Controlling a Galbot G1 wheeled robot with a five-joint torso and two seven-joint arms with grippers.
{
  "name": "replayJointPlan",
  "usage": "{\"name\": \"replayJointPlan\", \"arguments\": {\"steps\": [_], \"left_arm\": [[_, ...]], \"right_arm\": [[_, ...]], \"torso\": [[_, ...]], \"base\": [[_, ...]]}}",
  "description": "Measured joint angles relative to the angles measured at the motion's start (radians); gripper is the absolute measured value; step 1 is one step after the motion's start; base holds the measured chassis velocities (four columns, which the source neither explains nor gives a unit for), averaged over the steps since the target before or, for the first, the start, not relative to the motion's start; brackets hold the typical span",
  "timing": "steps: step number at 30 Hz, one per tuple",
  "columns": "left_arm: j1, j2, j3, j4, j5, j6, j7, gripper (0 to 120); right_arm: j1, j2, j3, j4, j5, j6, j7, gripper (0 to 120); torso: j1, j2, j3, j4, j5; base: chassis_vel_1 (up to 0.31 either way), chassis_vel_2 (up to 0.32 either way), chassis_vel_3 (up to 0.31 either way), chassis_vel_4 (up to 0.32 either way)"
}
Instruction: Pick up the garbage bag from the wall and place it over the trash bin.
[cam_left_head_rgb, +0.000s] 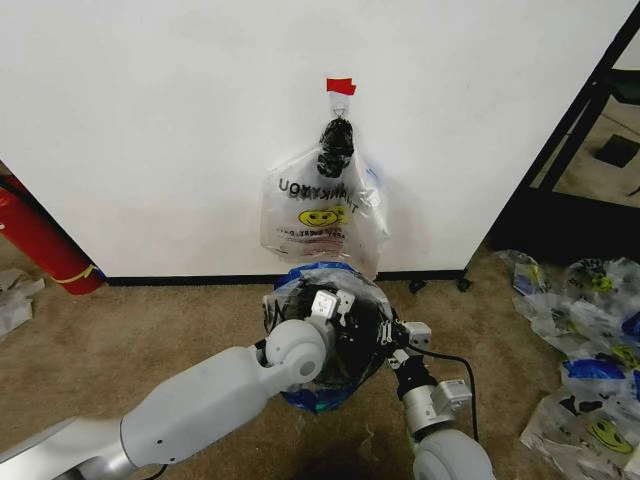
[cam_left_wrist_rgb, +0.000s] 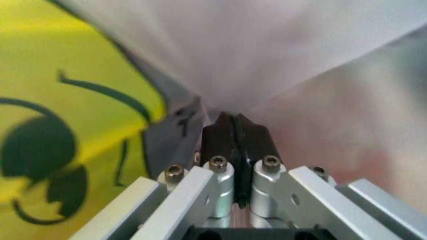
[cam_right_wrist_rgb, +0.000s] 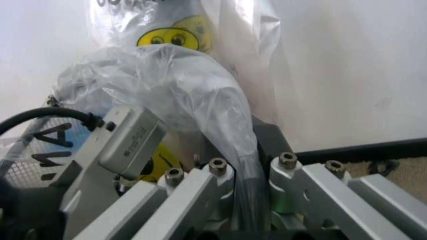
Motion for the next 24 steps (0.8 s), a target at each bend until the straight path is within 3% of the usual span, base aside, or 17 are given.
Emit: {"name": "replayJointPlan", "arguments": {"steps": [11, 16, 24], "left_arm": [[0.009, 0.018, 0.012, -0.005, 0.015, 0.018, 0.002, 0], [-0.014, 0.065, 0.017, -0.082, -0.041, 0.038, 0.001, 0], [-0.014, 0.041, 0.041, -0.075, -0.091, 0.053, -0.012, 0]], "right_arm": [[-0.003, 0.001, -0.005, 0.002, 0.007, -0.004, 0.001, 1], [0.004, -0.006, 0.009, -0.018, -0.032, 0.019, -0.001, 1], [0.000, -0.003, 0.002, -0.017, -0.054, 0.029, -0.007, 1]], "torso": [[0.000, 0.000, 0.000, 0.0000, 0.0000], [0.000, 0.000, 0.000, 0.0000, 0.0000], [0.000, 0.000, 0.000, -0.0001, 0.0000]], "base": [[0.000, 0.000, 0.000, 0.000], [0.000, 0.000, 0.000, 0.000], [0.000, 0.000, 0.000, 0.000]]}}
